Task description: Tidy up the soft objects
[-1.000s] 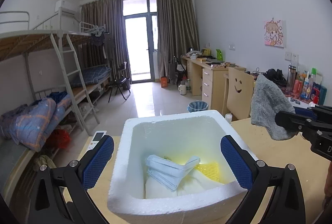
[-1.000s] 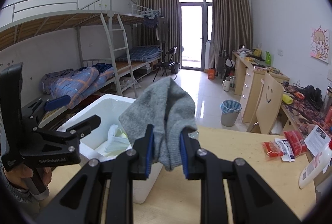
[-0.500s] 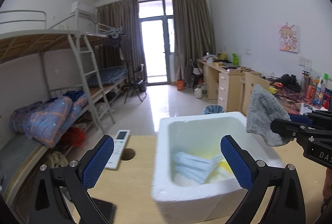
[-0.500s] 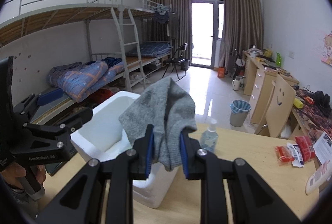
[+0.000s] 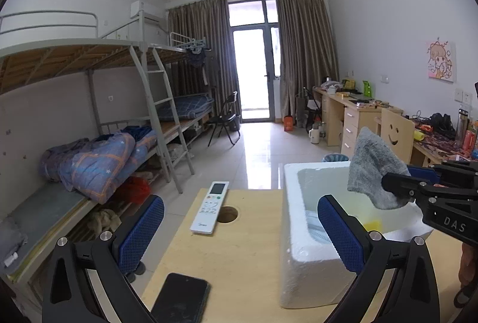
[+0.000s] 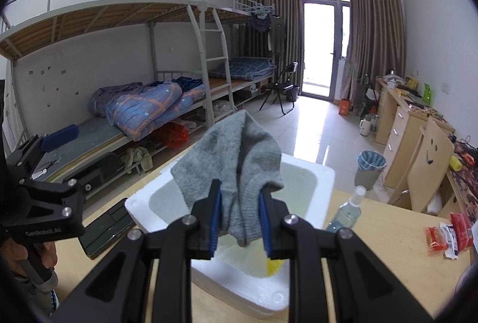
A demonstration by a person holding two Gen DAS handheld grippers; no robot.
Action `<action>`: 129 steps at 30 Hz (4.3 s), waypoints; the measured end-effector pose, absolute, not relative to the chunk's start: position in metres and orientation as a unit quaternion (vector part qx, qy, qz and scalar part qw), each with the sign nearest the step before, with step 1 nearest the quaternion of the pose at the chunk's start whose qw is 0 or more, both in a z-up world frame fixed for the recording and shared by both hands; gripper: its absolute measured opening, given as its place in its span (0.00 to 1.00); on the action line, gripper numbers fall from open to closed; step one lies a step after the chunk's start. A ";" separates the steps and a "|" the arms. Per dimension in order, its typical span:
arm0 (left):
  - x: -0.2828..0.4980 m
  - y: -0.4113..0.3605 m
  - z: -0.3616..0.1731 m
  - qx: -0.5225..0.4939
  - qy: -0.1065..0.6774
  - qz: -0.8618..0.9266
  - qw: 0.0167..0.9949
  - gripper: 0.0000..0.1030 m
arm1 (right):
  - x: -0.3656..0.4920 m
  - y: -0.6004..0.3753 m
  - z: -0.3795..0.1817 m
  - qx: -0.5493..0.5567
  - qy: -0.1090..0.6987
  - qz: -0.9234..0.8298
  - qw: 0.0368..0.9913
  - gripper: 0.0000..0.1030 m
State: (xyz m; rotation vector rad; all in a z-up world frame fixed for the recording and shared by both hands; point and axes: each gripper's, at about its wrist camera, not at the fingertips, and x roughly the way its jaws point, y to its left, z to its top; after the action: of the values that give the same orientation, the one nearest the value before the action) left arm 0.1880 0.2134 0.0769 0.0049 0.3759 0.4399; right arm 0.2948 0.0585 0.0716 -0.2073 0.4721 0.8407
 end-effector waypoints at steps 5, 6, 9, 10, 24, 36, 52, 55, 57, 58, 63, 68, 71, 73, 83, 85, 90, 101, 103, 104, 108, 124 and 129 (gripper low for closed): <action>0.184 0.219 0.076 -0.005 0.186 0.225 0.956 1.00 | 0.299 0.058 0.069 -0.101 0.231 0.393 0.884 0.26; 0.183 0.219 0.076 -0.003 0.185 0.226 0.956 1.00 | 0.299 0.057 0.068 -0.102 0.232 0.392 0.884 0.26; 0.183 0.219 0.078 -0.003 0.183 0.223 0.957 1.00 | 0.298 0.058 0.069 -0.102 0.232 0.390 0.886 0.30; 0.183 0.218 0.079 -0.003 0.181 0.223 0.958 1.00 | 0.297 0.059 0.070 -0.101 0.232 0.389 0.886 0.34; 0.179 0.214 0.078 -0.009 0.177 0.219 0.960 1.00 | 0.296 0.057 0.076 -0.080 0.227 0.383 0.892 0.97; 0.172 0.204 0.084 -0.006 0.177 0.212 0.961 1.00 | 0.288 0.048 0.080 -0.065 0.220 0.384 0.894 0.97; 0.146 0.156 0.106 0.002 0.156 0.170 0.973 1.00 | 0.253 0.001 0.101 -0.051 0.195 0.356 0.912 0.97; 0.140 0.144 0.111 0.003 0.149 0.158 0.976 1.00 | 0.241 -0.013 0.107 -0.045 0.186 0.343 0.919 0.97; 0.136 0.135 0.114 0.004 0.146 0.150 0.978 1.00 | 0.234 -0.022 0.110 -0.044 0.181 0.334 0.924 0.97; 0.134 0.130 0.115 0.006 0.146 0.145 0.979 1.00 | 0.229 -0.029 0.112 -0.043 0.177 0.329 0.927 0.97; 0.123 0.105 0.120 0.018 0.140 0.126 0.982 1.00 | 0.215 -0.050 0.115 -0.033 0.169 0.309 0.935 0.99; 0.112 0.089 0.125 0.020 0.134 0.117 0.984 1.00 | 0.203 -0.062 0.114 -0.035 0.166 0.300 0.939 0.99; 0.105 0.082 0.126 0.021 0.132 0.111 0.985 1.00 | 0.199 -0.069 0.114 -0.032 0.163 0.294 0.941 0.99; 0.100 0.080 0.125 0.020 0.127 0.108 0.986 1.00 | 0.196 -0.076 0.113 -0.031 0.160 0.293 0.942 0.99; 0.080 0.065 0.104 -0.002 0.121 0.114 0.986 1.00 | 0.175 -0.086 0.096 -0.035 0.148 0.276 0.949 1.00; 0.076 0.065 0.099 -0.008 0.116 0.119 0.986 1.00 | 0.172 -0.089 0.092 -0.029 0.146 0.277 0.949 1.00; 0.063 0.061 0.082 -0.023 0.096 0.122 0.988 1.00 | 0.156 -0.097 0.074 -0.020 0.121 0.271 0.955 1.00; 0.030 0.056 0.039 -0.034 0.097 0.120 0.987 1.00 | 0.116 -0.105 0.036 -0.027 0.110 0.269 0.956 1.00; 0.023 0.052 0.034 -0.036 0.092 0.119 0.988 1.00 | 0.111 -0.111 0.031 -0.022 0.105 0.269 0.957 1.00; 0.019 0.052 0.032 -0.036 0.088 0.117 0.988 1.00 | 0.110 -0.112 0.031 -0.021 0.105 0.268 0.957 1.00; 0.006 0.048 0.023 -0.034 0.087 0.121 0.988 1.00 | 0.101 -0.116 0.025 -0.018 0.103 0.270 0.957 1.00; -0.022 0.030 0.012 -0.034 0.088 0.112 0.989 1.00 | 0.078 -0.135 0.017 -0.002 0.097 0.265 0.959 1.00; -0.031 0.025 0.013 -0.032 0.088 0.105 0.990 1.00 | 0.076 -0.135 0.013 -0.006 0.101 0.268 0.958 1.00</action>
State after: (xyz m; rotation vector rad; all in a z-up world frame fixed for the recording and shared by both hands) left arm -0.0309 0.0247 0.0131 -0.0648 0.1765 0.2101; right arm 0.0760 -0.1351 0.0135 -0.0125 0.2053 0.5437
